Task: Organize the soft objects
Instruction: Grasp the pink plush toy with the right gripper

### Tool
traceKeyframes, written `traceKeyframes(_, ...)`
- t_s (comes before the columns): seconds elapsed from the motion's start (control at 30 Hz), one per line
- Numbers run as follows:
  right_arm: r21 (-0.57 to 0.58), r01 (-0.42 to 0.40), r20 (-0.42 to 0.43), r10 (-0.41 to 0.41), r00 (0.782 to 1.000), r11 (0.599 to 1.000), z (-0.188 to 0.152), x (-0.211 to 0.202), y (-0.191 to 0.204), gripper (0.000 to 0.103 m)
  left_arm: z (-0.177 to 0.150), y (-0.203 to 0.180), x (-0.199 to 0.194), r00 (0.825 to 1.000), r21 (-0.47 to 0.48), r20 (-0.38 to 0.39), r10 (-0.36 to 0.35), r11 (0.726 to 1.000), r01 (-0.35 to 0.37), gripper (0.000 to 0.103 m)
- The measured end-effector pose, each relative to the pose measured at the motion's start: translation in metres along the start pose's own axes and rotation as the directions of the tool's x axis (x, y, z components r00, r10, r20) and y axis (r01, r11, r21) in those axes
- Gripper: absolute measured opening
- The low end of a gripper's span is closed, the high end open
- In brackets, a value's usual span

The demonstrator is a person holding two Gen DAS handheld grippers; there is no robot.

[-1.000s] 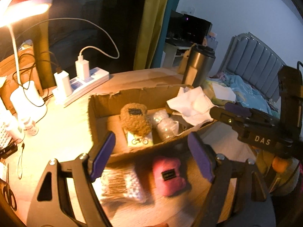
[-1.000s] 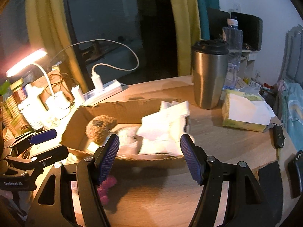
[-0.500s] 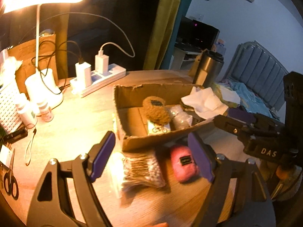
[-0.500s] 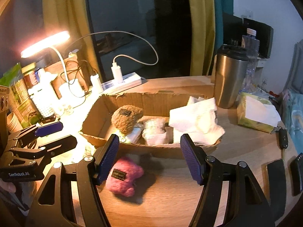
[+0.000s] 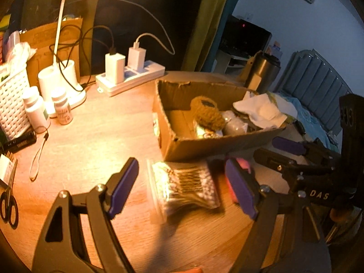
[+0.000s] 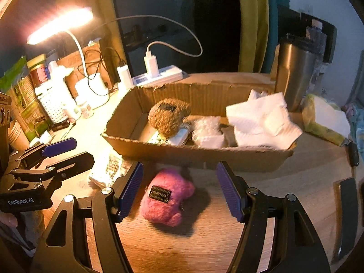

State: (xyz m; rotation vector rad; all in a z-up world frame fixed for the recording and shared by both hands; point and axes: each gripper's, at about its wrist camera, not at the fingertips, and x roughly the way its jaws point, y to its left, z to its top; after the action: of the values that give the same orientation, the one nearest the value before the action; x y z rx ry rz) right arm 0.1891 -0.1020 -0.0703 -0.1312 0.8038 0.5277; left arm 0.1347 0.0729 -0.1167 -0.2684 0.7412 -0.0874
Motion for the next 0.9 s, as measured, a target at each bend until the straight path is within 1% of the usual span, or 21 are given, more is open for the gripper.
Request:
traceKeyframes(0.33, 0.016, -0.035, -0.067, 0.036, 0.997, 0.999, -0.014, 0.028, -0.001, 0.070, -0.010, 0.000, 0.025, 0.997, 0.010, -0.080, 0.007, 1.000, -0.007, 0.080)
traceKeyframes(0.6, 0.010, -0.074, -0.146, 0.075, 0.986, 0.997, -0.026, 0.053, -0.002, 0.070, -0.010, -0.006, 0.038, 0.993, 0.022, -0.112, 0.025, 0.999, -0.023, 0.080)
traceKeyframes(0.67, 0.001, -0.075, -0.135, 0.075, 0.988, 0.997, -0.028, 0.052, -0.003, 0.069, -0.010, -0.008, 0.040, 0.993, 0.028, -0.118, 0.030, 0.999, -0.027, 0.080)
traceKeyframes(0.77, 0.009, -0.080, -0.127, 0.081, 0.989, 0.997, -0.028, 0.051, -0.008, 0.062, -0.010, -0.011, 0.045, 0.990, 0.036, -0.133, 0.040, 0.999, -0.035, 0.081)
traceKeyframes(0.83, 0.014, -0.077, -0.122, 0.078, 0.989, 0.997, -0.029, 0.048, -0.013, 0.052, -0.011, -0.014, 0.050, 0.988, 0.047, -0.146, 0.053, 0.998, -0.047, 0.081)
traceKeyframes(0.9, 0.020, -0.077, -0.114, 0.078, 0.990, 0.997, -0.030, 0.046, -0.019, 0.051, -0.011, -0.017, 0.054, 0.985, 0.058, -0.155, 0.070, 0.996, -0.062, 0.081)
